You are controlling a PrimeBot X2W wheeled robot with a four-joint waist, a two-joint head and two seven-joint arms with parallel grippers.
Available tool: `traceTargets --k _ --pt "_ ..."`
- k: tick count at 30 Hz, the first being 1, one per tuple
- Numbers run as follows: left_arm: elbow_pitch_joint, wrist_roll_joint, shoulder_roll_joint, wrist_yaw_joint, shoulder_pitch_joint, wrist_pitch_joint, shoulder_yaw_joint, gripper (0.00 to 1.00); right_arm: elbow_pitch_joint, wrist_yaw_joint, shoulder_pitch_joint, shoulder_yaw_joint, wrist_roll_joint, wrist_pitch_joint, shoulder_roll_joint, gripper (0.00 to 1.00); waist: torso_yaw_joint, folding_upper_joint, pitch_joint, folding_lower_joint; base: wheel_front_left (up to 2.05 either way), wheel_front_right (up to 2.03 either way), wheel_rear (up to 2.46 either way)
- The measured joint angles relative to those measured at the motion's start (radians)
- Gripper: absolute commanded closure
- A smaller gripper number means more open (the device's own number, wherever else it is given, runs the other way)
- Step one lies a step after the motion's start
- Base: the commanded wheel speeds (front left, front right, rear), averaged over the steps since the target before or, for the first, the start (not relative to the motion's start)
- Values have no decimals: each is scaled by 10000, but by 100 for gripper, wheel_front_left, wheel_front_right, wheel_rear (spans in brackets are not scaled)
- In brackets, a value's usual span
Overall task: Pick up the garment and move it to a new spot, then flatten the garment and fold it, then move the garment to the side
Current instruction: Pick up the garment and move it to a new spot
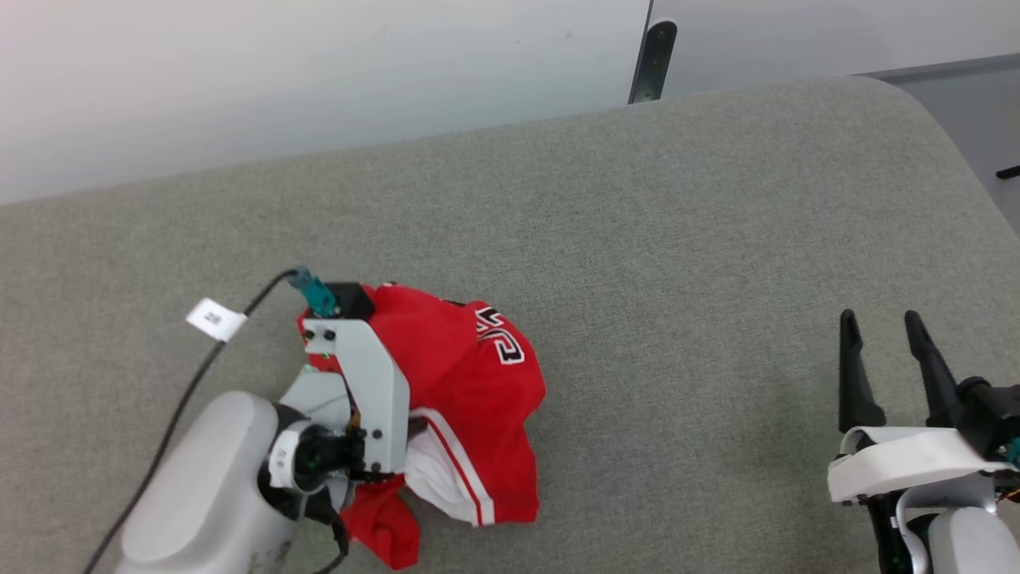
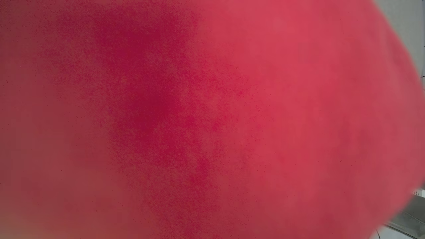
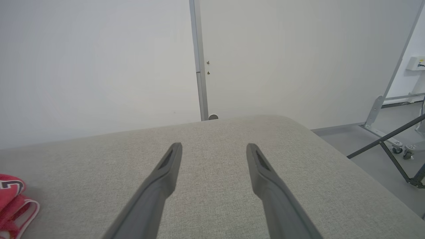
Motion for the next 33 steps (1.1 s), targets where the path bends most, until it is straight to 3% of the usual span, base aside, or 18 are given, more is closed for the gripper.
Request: traceTargets --k 1,2,5,14,19,24,29,33 --pt "151 -10 -36 -23 0 13 -40 100 48 0 -18 50 0 -4 0 0 -12 0 4 0 0 0 0" --pt "284 10 -56 -69 -1 -4 -105 89 102 0 -19 104 13 -13 2 0 -12 0 -9 0 0 0 0" --pt "537 46 -81 -234 -20 -134 -146 0 213 0 -20 222 23 -40 4 0 27 0 -118 0 0 0 0" --pt "-25 -173 105 -489 3 -635 192 0 314 0 70 339 -105 19 6 0 372 0 -704 0 0 0 0" --pt "-708 -188 324 -970 427 -1551 445 0 280 0 220 362 -272 146 4 0 693 0 -1074 0 0 0 0" --pt "-1244 144 548 -1818 948 -3409 711 0 196 0 367 407 -332 138 6 0 1053 0 -1402 0 0 0 0" --pt "-1327 516 585 -2307 1594 -5659 876 0 205 0 500 412 -337 52 8 0 1409 0 -1630 0 0 0 0" --pt "-1214 698 591 -2451 2190 -7505 993 0 253 0 661 399 -355 -77 6 0 1656 0 -1783 0 0 0 0"
